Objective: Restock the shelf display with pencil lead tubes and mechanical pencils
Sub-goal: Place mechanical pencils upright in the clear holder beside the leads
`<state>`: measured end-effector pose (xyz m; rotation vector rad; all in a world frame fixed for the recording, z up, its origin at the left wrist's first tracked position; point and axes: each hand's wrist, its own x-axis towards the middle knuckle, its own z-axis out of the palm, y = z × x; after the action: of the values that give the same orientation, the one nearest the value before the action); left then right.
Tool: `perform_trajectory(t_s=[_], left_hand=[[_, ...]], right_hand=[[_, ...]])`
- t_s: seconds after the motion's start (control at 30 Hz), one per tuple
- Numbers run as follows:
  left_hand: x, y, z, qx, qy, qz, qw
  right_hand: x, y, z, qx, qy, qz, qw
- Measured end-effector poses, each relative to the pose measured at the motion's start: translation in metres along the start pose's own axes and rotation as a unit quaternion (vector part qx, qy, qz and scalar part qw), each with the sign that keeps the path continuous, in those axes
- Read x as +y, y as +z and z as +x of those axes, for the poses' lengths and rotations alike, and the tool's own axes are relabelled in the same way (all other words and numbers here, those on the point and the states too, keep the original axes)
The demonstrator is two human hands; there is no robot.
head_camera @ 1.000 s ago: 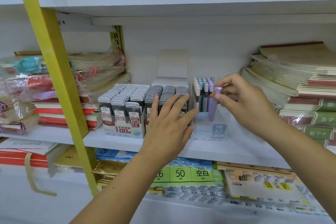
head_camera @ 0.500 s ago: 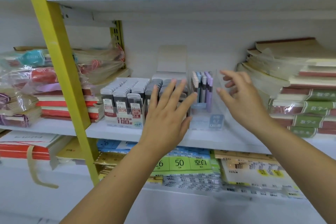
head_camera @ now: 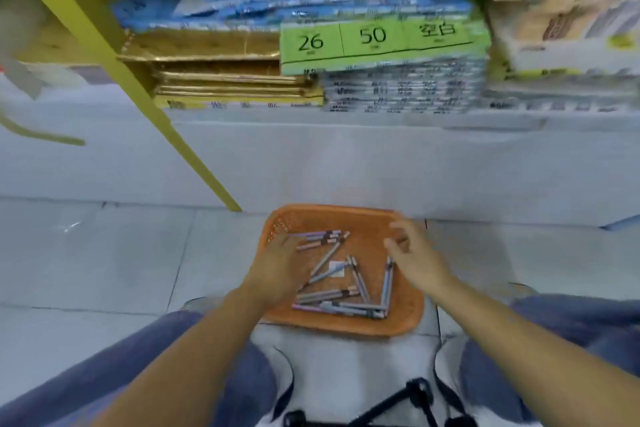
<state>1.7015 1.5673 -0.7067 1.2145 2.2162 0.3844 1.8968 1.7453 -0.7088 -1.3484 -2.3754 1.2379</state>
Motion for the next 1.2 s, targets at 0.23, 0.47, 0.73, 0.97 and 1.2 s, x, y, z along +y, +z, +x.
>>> perform_trajectory(t_s=[0.23,0.47,0.73,0.97,1.2], left_hand=[[-0.052,0.08,0.018,-0.095,-0.145,-0.077,0.982],[-0.071,0.107,0.061,-0.059,-0.1,-0.004,0.993],[-0.068,0.108,0.102,-0.055,-0.124,0.041,0.99],[-0.057,0.113,0.111,-0.086,-0.134,0.034,0.987],[-0.057,0.123,0.119,-0.114,-0.136,0.031,0.984]], right_hand=[[0.06,0.089,-0.01,-0.069,0.184,-0.079,0.977],[0.073,0.13,-0.004,0.016,0.231,-0.055,0.971],[0.082,0.14,0.022,0.031,0.263,-0.023,0.964],[0.087,0.129,0.027,0.005,0.247,0.023,0.969],[0.088,0.122,0.031,-0.05,0.227,-0.002,0.973]])
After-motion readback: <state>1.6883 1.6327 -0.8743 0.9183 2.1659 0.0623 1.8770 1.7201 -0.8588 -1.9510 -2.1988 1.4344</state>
